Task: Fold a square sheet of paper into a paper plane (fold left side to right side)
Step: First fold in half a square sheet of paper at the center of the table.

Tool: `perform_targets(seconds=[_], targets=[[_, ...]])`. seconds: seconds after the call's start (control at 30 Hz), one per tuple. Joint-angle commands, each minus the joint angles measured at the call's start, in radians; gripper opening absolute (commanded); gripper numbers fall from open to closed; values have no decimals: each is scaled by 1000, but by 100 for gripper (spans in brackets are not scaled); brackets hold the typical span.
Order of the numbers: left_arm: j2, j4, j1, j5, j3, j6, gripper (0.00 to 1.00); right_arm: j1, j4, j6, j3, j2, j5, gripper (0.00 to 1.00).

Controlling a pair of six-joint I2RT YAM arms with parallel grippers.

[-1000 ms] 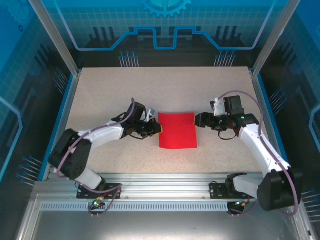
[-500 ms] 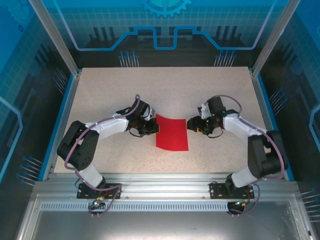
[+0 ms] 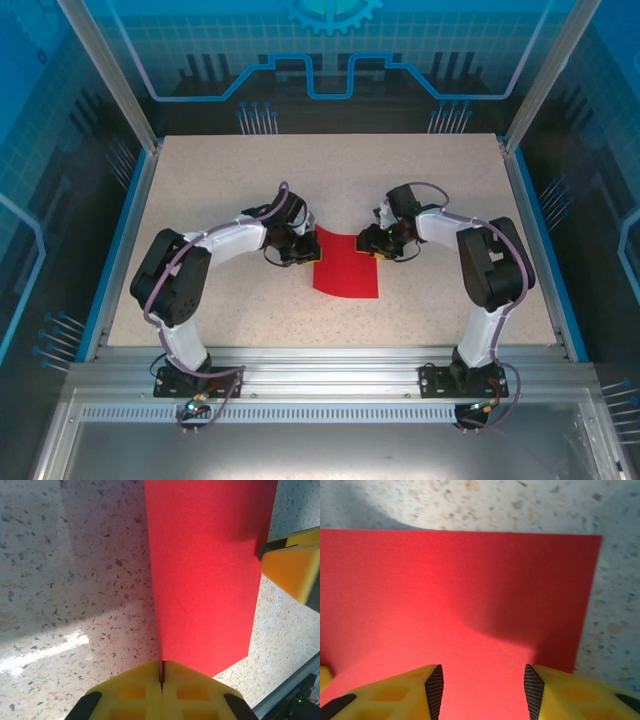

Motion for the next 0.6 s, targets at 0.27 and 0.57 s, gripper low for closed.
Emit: perform_targets(seconds=[0.27, 0.57], targets=[[9, -26, -7, 77, 54, 18, 33, 13, -23, -14, -25, 25, 32, 50], [44, 72, -58, 166, 88, -58, 46, -1, 76, 31, -77, -2, -69, 49]])
